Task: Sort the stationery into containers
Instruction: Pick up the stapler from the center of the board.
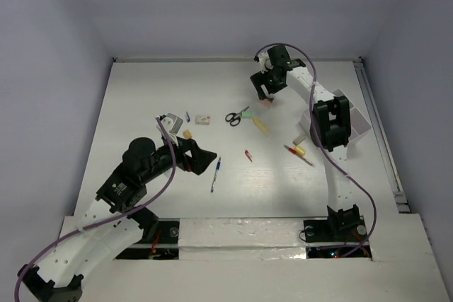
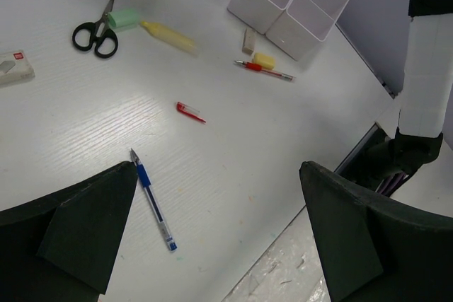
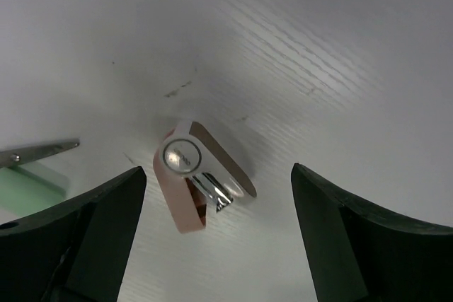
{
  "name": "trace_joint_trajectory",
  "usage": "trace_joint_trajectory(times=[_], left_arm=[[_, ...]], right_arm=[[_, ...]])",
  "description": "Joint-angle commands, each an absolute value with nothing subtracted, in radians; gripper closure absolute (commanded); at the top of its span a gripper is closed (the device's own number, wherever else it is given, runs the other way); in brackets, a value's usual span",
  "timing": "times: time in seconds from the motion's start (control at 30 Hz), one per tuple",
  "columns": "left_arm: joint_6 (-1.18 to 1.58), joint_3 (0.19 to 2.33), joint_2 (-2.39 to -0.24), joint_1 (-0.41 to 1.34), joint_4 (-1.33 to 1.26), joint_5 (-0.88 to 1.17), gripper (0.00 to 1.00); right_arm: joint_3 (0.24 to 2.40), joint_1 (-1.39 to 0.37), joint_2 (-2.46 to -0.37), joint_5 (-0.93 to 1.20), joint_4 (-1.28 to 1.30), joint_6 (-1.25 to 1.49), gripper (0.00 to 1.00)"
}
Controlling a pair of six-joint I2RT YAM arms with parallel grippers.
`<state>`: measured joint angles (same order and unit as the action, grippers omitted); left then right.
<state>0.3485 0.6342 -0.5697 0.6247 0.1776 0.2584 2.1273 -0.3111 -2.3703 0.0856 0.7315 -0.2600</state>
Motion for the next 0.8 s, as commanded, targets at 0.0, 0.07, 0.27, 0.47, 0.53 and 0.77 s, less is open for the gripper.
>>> trace_joint_trajectory(times=[0.0, 0.07, 0.27, 0.47, 0.53, 0.77], left_arm=[[0.339, 0.640, -0.574, 0.609, 0.147, 0.273, 0.01], [0.337, 0.640, -0.575, 0.609, 0.146, 0.275, 0.01], [0.336, 0.640, -0.575, 0.600, 0.144, 0.282, 0.01], [0.334, 0.640, -0.572, 0.600, 0.140, 0.287, 0.01], [0.334, 0.638, -0.571, 0.600, 0.140, 0.288, 0.01], [0.333, 0.635, -0.554, 0.600, 0.137, 0.296, 0.01]], right_arm=[[2.224, -0.321, -2.431, 0.135, 0.802, -0.301, 0.13], [2.244, -0.321, -2.445, 0.150, 0.819, -0.302, 0.17], [2.223, -0.321, -2.450, 0.155, 0.842, -0.296, 0.31], [2.077, -0.321, -2.347, 0.123, 0.703, -0.226, 0.58], [2.053, -0.321, -2.313, 0.118, 0.654, -0.183, 0.64], [1.804, -0.321, -2.007, -0.099, 0.430, -0.046, 0.70]])
